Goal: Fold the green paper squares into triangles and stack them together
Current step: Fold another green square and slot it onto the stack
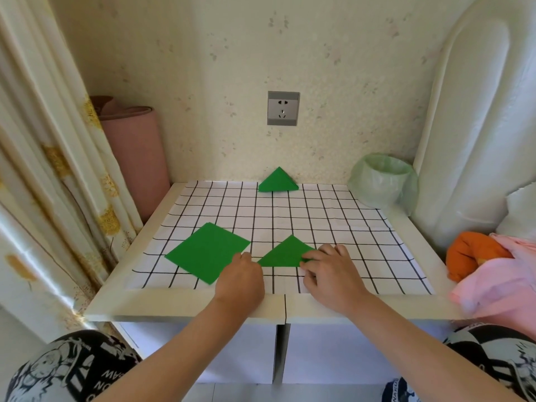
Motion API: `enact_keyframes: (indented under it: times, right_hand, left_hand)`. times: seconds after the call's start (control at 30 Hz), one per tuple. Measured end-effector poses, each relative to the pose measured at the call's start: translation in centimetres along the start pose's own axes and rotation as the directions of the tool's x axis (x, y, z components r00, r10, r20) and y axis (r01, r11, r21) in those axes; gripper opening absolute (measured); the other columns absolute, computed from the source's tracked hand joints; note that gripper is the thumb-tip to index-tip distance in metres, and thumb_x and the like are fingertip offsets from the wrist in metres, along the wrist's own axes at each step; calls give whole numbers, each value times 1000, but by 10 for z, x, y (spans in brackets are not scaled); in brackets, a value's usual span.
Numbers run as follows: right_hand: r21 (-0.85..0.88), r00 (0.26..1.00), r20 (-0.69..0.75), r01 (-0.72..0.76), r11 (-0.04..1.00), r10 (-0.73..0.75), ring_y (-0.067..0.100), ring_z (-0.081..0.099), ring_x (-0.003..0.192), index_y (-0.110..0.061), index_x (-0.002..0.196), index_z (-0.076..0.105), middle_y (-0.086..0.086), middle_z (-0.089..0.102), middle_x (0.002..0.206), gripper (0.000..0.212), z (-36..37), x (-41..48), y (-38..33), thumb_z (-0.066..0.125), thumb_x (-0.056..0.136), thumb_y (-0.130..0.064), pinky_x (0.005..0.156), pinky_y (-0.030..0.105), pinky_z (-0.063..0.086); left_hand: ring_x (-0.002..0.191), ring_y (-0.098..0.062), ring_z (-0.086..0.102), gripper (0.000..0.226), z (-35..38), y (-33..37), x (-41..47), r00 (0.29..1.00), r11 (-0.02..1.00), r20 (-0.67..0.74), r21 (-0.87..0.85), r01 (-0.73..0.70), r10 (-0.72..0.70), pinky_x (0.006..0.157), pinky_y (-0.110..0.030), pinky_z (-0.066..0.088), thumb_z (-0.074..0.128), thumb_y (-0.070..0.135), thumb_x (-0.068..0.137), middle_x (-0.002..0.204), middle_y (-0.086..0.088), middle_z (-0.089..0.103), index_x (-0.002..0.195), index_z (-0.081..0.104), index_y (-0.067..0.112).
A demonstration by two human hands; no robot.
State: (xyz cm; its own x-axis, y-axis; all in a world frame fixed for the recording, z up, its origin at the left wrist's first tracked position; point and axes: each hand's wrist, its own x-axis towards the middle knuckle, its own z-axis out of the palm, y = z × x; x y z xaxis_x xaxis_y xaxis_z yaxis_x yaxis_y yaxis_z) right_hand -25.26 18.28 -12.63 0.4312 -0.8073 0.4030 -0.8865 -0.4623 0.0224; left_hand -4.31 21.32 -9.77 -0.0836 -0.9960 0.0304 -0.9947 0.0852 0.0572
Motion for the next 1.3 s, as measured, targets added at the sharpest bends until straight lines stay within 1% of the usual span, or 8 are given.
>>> enact_keyframes:
  times: [0.13,0.23,0.3,0.37,0.6,0.9,1.07,1.3]
  right_hand:
    - [0,1000,-5,1,1000,-1,16,54,86,-29,85,78,-17,71,97,38,-1,1,0,40,84,-33,76,35,34]
    - [-27,1000,10,0,1000,0,17,53,85,-28,82,77,-15,70,92,39,0,4,-3,38,85,-33,78,34,32]
    - [-34,1000,13,8,999,-7,18,52,85,-26,80,76,-12,68,87,40,1,5,-4,37,85,-32,80,34,35]
    - [-31,1000,10,26,999,-26,20,51,84,-22,79,75,-10,65,83,39,3,5,-4,37,84,-31,83,34,38]
    - [57,1000,-2,15,998,-15,21,60,94,-16,88,72,-2,68,101,34,12,-4,-10,39,86,-26,85,33,53]
    - [-24,990,83,-112,993,114,20,63,88,-20,85,75,-4,70,91,45,-4,-13,1,32,85,-32,85,37,51]
    - [-118,955,142,-244,962,260,22,65,96,-23,92,78,-3,73,104,39,-14,-20,18,40,89,-31,88,39,47]
    - [-183,918,181,-321,929,353,20,58,97,-27,98,74,-7,69,109,40,-25,-24,32,36,94,-35,90,38,39]
  left_hand:
    - [107,-23,45,29,-8,-1,9,995,996,-36,-3,93,-94,85,-31,51,37,13,95,118,-11,50,113,58,6]
    - [110,-25,50,34,-1,5,18,964,975,-213,-118,-186,158,89,-35,51,42,11,90,122,-11,53,120,57,2]
    - [111,-26,56,42,8,13,20,927,906,-216,-230,-354,307,85,-37,55,39,19,89,124,-11,57,121,60,3]
    - [109,-23,57,53,19,17,19,905,871,-173,-251,-423,389,82,-36,54,26,31,88,122,-7,59,118,63,7]
    - [94,-16,49,34,27,19,20,872,867,-221,-153,-474,438,72,-30,47,33,37,93,102,4,55,101,60,17]
    - [110,-20,41,47,18,32,20,900,904,-91,3,-428,426,75,-32,41,31,53,97,118,-1,43,141,37,38]
    - [117,-25,38,52,14,41,23,911,910,-35,66,-409,412,82,-36,46,27,60,96,130,-7,39,145,31,41]
    - [116,-24,40,49,10,44,29,911,910,-20,53,-411,412,82,-36,45,30,60,97,125,-5,42,142,35,43]
